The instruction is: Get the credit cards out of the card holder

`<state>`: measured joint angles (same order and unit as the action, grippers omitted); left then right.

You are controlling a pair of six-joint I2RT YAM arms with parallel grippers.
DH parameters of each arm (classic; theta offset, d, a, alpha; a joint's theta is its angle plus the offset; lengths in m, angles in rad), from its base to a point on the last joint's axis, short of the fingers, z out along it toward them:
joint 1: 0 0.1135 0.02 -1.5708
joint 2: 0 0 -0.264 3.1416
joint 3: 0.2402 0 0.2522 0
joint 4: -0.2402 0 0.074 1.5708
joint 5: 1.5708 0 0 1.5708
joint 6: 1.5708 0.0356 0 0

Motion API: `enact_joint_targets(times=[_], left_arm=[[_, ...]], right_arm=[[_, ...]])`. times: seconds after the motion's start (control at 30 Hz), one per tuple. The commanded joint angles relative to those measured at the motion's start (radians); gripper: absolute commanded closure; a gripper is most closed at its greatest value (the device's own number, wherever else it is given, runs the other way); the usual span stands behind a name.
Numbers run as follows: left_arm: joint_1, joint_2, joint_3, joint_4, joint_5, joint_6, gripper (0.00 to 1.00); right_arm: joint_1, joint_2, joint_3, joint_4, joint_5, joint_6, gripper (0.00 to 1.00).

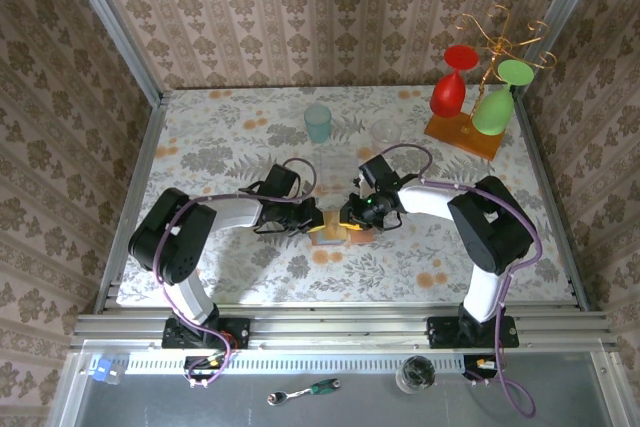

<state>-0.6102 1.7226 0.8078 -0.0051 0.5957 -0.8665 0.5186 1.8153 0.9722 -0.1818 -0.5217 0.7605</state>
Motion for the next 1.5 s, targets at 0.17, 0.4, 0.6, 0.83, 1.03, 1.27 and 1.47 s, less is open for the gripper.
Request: enact_joint_targets(times=[0.17,0.4,0.6,0.83,1.03,1.27,1.47], left_arm=[[-0.006,0.029,0.019,-0.054,0.001,0.027,1.00],[-0.005,0.028,0.018,-0.061,-0.001,0.032,1.00],[-0.003,0.023,0.017,-0.066,-0.003,0.034,1.00],[0.000,0.019,0.013,-0.065,-0.005,0.034,1.00],[0.000,0.022,0.016,-0.065,-0.006,0.034,1.00],[0.000,0.023,0.019,-0.068,-0.005,0.035,1.00],[0.000,0.024,0.021,-0.067,-0.005,0.034,1.00]], right_arm=[[-0.010,0.021,-0.023,0.064,-0.069,0.032,0.83],[-0.015,0.009,-0.027,0.054,-0.053,0.030,0.86],[-0.032,-0.008,-0.036,0.029,-0.035,0.016,0.88],[-0.055,-0.041,-0.043,-0.001,-0.032,-0.005,0.89],[-0.071,-0.078,-0.044,-0.035,-0.017,-0.028,0.89],[-0.080,-0.098,-0.041,-0.057,-0.021,-0.047,0.90],[-0.089,-0.127,-0.039,-0.077,-0.018,-0.056,0.91]])
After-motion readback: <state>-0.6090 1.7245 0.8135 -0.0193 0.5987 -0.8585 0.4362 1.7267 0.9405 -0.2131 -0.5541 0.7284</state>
